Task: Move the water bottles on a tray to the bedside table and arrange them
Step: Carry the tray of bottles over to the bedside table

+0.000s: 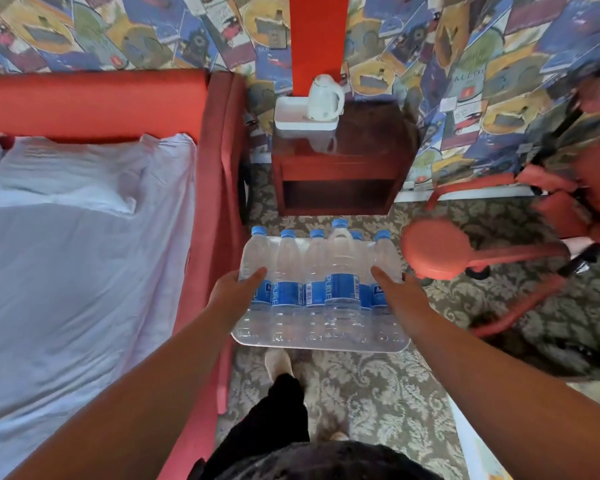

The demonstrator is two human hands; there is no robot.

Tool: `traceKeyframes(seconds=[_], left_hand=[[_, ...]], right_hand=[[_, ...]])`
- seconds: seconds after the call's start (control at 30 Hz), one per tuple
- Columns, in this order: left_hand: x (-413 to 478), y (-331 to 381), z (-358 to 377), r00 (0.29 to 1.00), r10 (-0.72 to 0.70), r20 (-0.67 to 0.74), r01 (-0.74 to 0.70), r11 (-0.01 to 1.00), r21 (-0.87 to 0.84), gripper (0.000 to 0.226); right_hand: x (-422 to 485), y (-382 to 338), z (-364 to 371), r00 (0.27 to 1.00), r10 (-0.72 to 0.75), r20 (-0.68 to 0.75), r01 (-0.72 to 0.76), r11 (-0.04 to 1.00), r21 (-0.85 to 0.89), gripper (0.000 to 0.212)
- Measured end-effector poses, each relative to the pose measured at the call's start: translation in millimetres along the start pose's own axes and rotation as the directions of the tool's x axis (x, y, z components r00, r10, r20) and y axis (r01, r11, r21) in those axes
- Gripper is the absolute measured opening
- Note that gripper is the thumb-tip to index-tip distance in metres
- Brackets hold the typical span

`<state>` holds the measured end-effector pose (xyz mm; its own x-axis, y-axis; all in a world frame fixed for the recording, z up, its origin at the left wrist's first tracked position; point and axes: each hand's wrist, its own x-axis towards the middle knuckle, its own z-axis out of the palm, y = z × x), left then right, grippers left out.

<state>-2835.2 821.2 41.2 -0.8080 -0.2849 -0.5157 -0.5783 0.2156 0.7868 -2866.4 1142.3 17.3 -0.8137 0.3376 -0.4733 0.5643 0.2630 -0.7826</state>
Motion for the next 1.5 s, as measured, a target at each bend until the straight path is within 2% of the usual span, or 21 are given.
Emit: traceKeyframes(seconds=[0.4,0.53,0.6,0.73,1.0,1.1,1.23,1.5], left_hand=[[225.2,105.6,8.1,0.999,0.042,0.017,-0.043,0.999,0.01,0.057],[280.1,143.5,11.9,0.996,0.082,0.015,-0.083,0.995,0.06,0.037],[307.9,162.5,14.8,0.995,0.102,0.012,-0.103,0.99,0.095,0.032],[355.6,195.3,29.0,0.994,0.102,0.037,-0.105,0.989,0.106,0.034],[449.5,260.0,81.9,0.994,0.107,0.024,-0.109,0.984,0.144,0.029],[483.5,284.1,109.4,0.995,0.1,0.01,-0.1,0.983,0.155,0.034],[525.8,320.7,149.6,0.996,0.075,-0.052,-0.066,0.984,0.166,0.026],[608.6,376.4,214.8,0.999,0.045,-0.024,-0.039,0.973,0.228,0.046]], right_hand=[[189.8,-131.0,68.8,1.0,-0.006,0.011,0.005,1.0,0.017,0.055],[238.7,-174.3,81.7,1.0,-0.004,-0.026,0.005,0.999,0.041,0.052],[260.7,-190.4,85.3,0.999,0.012,-0.032,-0.011,0.999,0.038,0.055],[306.0,-214.7,84.8,0.998,0.032,-0.056,-0.03,0.999,0.04,0.063],[428.2,-259.5,75.0,0.998,0.011,-0.061,-0.014,0.999,-0.042,0.056],[486.0,-278.7,69.5,0.999,0.008,-0.031,-0.01,0.998,-0.064,0.059],[553.6,-304.6,57.0,1.0,0.004,0.026,-0.001,0.994,-0.111,0.068],[660.4,-345.9,28.6,0.999,0.039,0.002,-0.037,0.976,-0.214,0.062]])
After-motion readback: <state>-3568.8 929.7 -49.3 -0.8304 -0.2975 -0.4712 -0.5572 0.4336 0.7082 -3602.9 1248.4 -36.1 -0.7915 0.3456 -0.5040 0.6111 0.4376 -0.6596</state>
